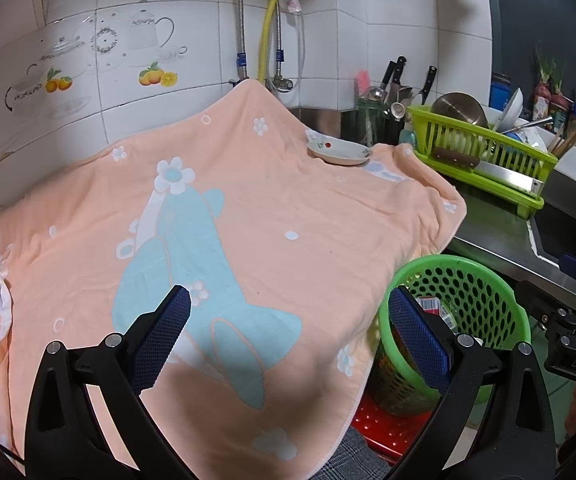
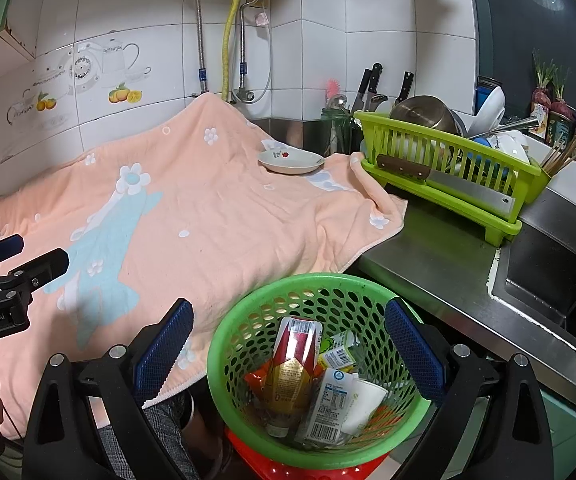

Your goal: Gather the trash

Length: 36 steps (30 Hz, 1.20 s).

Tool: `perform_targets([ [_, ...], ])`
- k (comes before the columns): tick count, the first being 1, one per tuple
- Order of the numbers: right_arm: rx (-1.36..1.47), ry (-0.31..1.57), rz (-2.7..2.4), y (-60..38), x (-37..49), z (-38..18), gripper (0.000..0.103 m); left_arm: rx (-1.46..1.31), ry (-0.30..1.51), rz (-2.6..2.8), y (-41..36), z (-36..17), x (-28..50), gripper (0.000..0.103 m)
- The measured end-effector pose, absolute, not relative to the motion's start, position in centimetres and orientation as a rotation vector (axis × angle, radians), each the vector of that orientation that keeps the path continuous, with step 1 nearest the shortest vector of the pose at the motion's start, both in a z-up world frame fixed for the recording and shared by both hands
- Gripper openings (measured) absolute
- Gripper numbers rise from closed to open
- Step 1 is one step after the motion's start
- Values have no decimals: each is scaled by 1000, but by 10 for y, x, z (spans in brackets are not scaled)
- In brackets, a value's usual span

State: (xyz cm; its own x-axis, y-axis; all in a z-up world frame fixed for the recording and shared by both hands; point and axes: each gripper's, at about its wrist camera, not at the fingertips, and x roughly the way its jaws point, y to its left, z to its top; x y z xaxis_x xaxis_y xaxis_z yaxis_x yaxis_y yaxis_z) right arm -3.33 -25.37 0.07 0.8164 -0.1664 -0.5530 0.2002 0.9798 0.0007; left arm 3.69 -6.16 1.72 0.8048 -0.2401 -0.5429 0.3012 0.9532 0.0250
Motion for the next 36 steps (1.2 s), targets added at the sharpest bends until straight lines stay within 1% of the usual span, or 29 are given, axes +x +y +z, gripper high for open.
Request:
perform_targets([
  [36, 60, 572, -203, -253, -32, 5, 93, 97, 563, -249, -56, 19, 40, 98],
])
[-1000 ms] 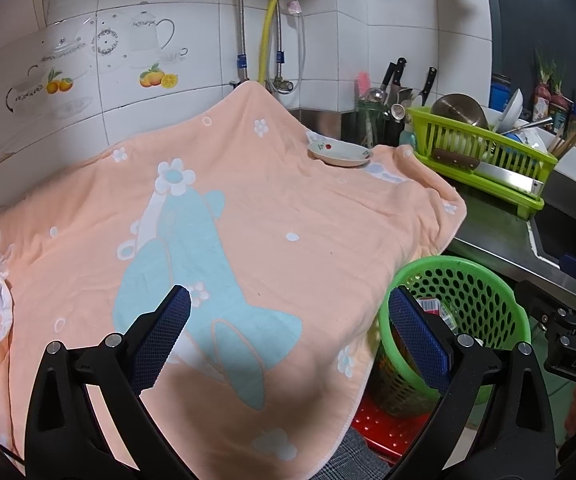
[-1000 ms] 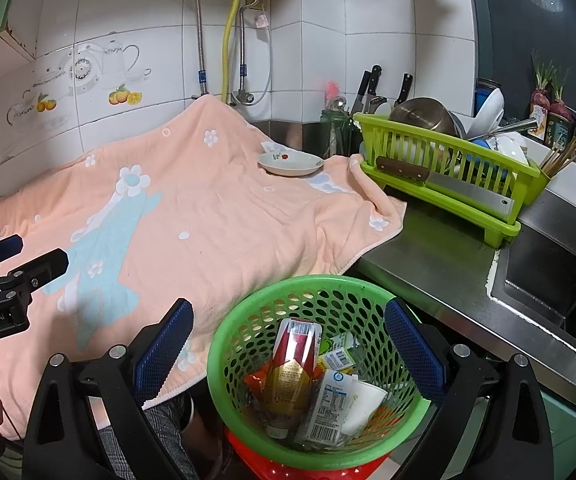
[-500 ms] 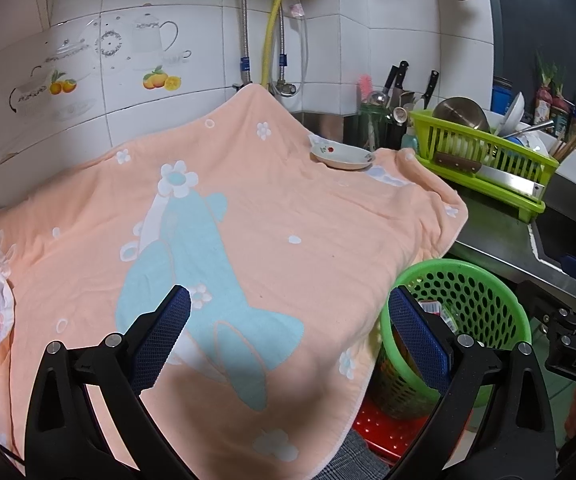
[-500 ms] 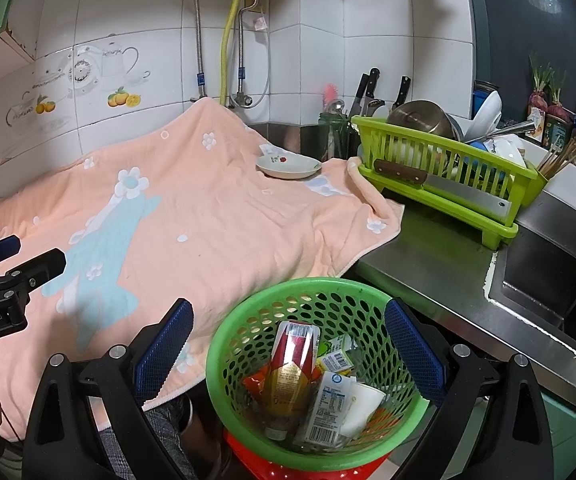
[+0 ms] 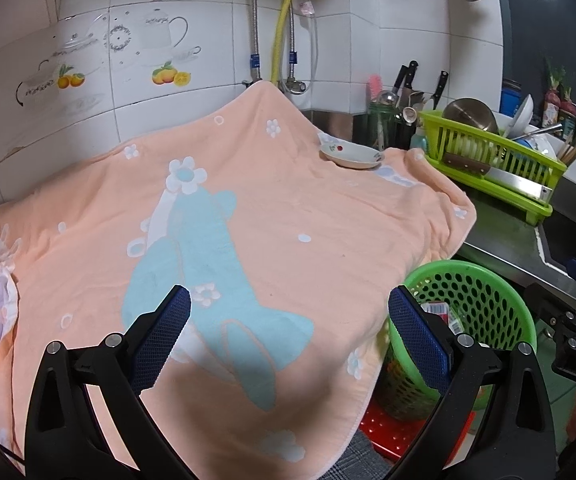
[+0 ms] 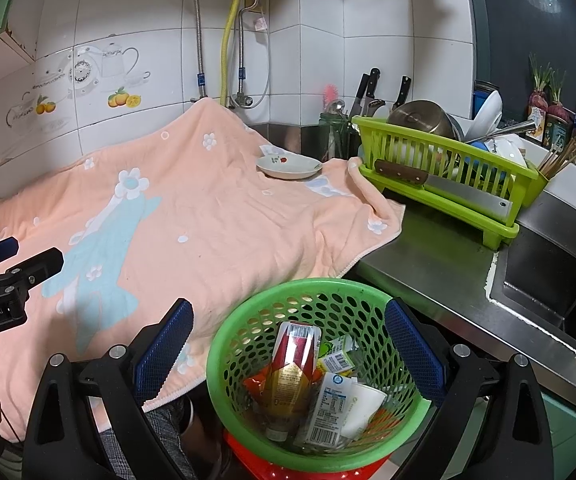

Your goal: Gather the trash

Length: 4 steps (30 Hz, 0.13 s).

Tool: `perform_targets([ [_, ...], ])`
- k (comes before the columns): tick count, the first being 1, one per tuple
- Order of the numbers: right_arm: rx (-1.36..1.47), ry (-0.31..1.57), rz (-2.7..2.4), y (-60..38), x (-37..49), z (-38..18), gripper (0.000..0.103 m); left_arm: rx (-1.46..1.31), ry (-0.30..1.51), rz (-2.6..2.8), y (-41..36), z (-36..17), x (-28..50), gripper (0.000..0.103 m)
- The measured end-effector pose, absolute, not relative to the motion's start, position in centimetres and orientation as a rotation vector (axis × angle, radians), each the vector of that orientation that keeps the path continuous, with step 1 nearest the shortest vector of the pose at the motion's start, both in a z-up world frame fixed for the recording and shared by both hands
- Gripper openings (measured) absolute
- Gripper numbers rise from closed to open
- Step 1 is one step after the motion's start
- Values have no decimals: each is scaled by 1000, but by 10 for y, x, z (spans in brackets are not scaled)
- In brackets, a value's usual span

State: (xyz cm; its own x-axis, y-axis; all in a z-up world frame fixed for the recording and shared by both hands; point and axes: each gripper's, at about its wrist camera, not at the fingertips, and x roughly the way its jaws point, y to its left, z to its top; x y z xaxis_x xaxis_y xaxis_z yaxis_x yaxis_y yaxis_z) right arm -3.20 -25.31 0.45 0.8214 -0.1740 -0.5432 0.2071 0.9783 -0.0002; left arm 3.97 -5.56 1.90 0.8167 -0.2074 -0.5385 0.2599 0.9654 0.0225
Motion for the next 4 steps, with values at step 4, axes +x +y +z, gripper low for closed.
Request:
perform_targets([
  [4, 59, 571, -199, -252, -31, 4, 93, 96, 562, -243, -54, 19, 40, 98],
])
